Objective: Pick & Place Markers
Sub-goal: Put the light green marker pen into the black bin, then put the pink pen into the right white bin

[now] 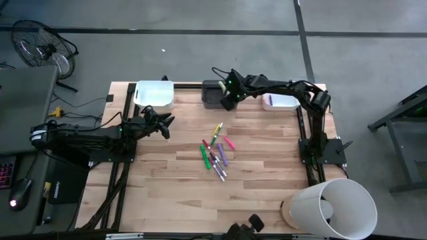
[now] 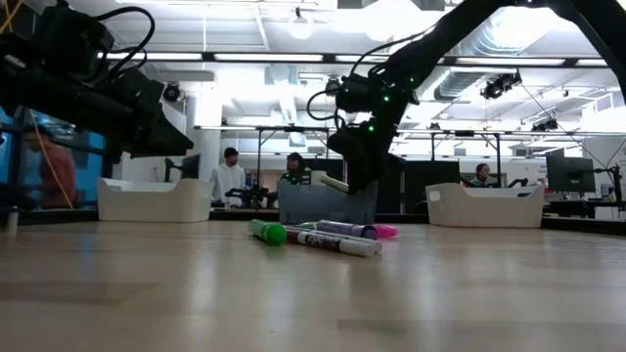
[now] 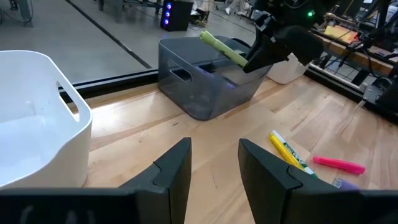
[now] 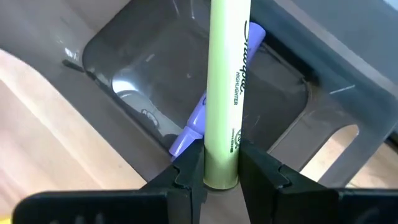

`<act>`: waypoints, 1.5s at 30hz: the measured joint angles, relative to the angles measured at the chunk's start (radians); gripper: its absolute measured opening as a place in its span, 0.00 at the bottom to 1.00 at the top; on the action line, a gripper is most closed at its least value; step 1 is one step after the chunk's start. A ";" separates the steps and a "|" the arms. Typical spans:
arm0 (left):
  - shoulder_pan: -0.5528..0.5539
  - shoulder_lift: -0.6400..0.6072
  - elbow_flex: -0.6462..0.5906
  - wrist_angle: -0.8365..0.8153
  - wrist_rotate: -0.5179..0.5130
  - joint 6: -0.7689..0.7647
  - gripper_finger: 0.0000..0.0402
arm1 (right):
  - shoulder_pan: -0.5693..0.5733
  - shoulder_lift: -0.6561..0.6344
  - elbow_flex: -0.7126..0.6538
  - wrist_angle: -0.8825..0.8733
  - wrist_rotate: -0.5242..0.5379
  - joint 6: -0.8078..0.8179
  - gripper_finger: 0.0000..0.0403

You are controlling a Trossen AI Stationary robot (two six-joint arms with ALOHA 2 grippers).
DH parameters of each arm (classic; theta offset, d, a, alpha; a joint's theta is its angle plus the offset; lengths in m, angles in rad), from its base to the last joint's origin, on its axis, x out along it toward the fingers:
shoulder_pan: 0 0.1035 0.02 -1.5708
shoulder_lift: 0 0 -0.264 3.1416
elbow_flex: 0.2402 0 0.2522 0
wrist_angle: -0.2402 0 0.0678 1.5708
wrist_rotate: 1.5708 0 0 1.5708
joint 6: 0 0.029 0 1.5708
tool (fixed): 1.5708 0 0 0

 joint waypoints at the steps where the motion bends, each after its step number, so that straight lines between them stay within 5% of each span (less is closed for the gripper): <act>1: 0.000 0.000 0.000 0.000 0.000 0.000 0.33 | 0.000 0.000 0.000 -0.001 0.000 0.013 0.19; 15: 0.000 0.000 0.000 0.000 0.000 0.000 0.33 | -0.001 0.000 0.000 -0.011 -0.065 0.076 0.19; 26: 0.000 0.000 0.000 0.000 0.000 0.000 0.33 | -0.001 0.000 0.000 -0.009 -0.117 0.063 0.39; 32: 0.000 0.000 0.000 0.000 0.000 0.000 0.33 | -0.002 -0.010 0.002 0.012 -0.179 0.046 0.41; 45: 0.000 0.000 0.000 0.000 0.000 0.000 0.33 | 0.033 -0.027 0.217 -0.185 -0.216 -0.041 0.41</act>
